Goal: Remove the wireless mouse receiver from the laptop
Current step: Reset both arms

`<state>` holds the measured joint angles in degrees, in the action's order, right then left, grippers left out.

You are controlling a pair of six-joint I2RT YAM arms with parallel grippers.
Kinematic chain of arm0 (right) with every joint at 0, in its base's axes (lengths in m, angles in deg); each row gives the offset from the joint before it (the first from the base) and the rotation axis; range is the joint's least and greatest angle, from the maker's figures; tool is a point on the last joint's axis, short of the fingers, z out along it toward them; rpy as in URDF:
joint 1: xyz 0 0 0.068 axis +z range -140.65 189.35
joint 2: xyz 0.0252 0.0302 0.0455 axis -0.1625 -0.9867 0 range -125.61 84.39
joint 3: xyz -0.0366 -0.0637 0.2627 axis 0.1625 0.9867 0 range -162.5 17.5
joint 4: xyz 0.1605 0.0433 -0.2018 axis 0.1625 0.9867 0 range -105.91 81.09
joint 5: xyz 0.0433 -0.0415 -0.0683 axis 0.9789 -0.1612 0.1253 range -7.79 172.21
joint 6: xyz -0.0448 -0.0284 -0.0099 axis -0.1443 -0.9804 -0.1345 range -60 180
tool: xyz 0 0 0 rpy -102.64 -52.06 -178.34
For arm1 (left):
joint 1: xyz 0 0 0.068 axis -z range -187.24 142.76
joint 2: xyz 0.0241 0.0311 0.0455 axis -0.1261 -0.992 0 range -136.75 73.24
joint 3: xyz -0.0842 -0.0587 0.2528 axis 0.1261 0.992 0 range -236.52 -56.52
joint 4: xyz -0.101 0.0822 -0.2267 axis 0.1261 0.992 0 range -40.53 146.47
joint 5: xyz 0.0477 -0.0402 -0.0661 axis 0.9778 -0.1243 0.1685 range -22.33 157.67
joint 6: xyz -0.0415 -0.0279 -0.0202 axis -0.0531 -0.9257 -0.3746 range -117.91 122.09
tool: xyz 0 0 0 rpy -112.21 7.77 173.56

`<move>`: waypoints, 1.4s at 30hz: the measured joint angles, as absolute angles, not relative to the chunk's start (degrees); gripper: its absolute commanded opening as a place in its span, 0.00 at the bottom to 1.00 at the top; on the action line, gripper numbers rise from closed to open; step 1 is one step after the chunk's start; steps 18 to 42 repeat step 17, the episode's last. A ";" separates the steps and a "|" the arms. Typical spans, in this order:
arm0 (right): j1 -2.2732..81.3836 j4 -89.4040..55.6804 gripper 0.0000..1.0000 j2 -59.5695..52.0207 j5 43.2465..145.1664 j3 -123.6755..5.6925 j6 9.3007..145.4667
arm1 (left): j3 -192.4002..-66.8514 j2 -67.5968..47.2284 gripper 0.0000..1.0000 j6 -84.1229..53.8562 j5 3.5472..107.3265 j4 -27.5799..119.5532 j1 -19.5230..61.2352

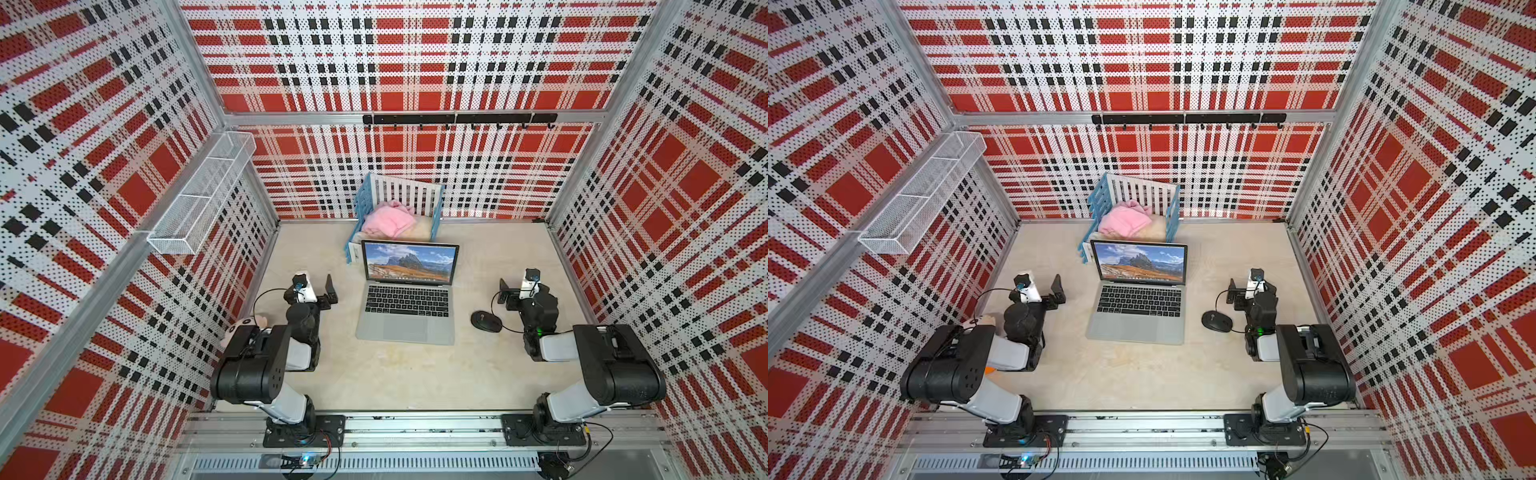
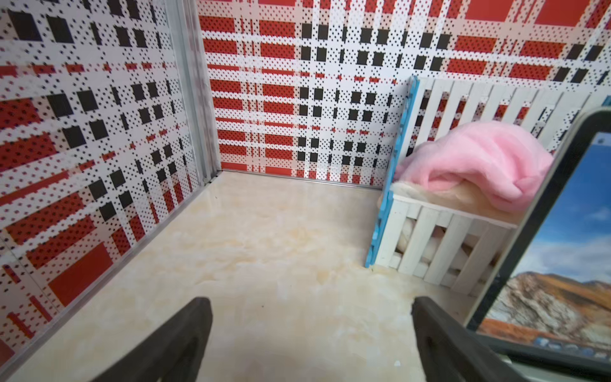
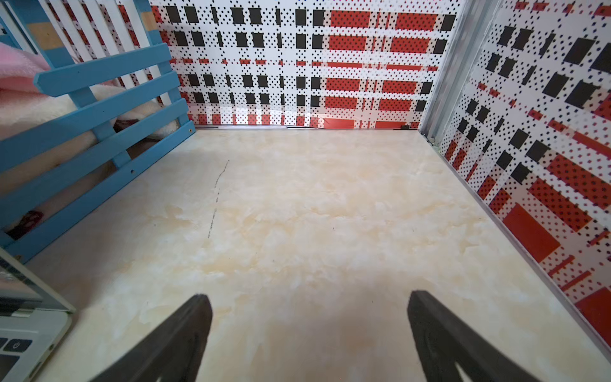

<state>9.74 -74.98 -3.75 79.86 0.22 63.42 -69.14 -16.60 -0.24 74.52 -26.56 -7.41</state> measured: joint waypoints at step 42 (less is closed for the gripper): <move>9.74 -74.98 1.00 -3.75 79.64 0.20 63.42 | -69.38 -16.62 0.99 -0.20 77.60 -26.39 -6.55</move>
